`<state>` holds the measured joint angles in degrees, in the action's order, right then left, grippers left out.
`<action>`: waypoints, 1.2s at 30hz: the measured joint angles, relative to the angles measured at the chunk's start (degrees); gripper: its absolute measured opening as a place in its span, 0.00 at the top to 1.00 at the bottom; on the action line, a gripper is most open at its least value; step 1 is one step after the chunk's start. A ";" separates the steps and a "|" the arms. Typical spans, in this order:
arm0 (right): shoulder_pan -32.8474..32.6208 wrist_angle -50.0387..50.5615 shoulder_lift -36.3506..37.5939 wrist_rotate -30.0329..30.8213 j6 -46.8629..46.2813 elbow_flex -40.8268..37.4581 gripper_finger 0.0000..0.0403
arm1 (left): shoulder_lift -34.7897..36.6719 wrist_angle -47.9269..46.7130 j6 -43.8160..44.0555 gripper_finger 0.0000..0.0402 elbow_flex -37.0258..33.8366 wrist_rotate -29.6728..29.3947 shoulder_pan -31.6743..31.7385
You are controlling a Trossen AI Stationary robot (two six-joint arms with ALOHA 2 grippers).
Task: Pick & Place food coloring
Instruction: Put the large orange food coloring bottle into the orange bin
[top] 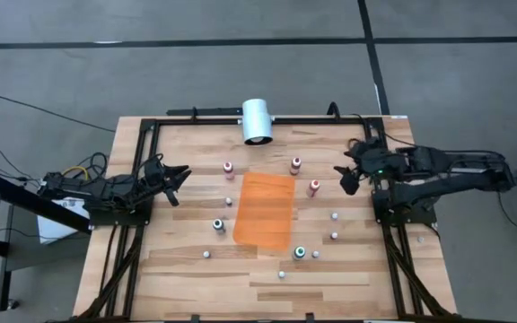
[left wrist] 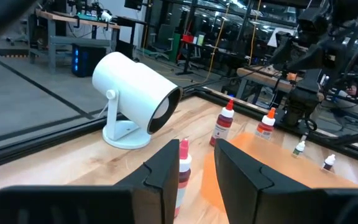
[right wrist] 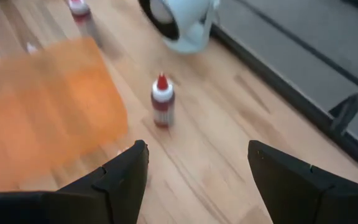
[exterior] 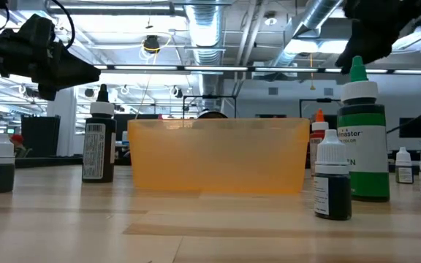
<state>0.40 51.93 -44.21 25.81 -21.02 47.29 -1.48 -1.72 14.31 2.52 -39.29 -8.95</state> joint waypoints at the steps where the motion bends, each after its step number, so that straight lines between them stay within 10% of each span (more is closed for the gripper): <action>1: 0.00 0.20 -1.09 -0.73 0.00 0.40 0.34 | 0.00 0.00 0.01 0.77 0.00 -0.01 0.01; 19: -0.25 -0.95 -16.42 -13.01 5.14 0.98 0.34 | 0.00 0.00 -0.25 0.77 0.02 -0.15 0.04; 36: -0.28 -5.02 -29.18 -12.08 18.02 0.96 0.34 | 0.00 0.00 -0.20 0.77 0.02 -0.13 0.04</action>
<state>0.12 46.91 -73.39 13.73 -2.99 48.25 -1.48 -1.72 14.11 2.55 -39.42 -8.91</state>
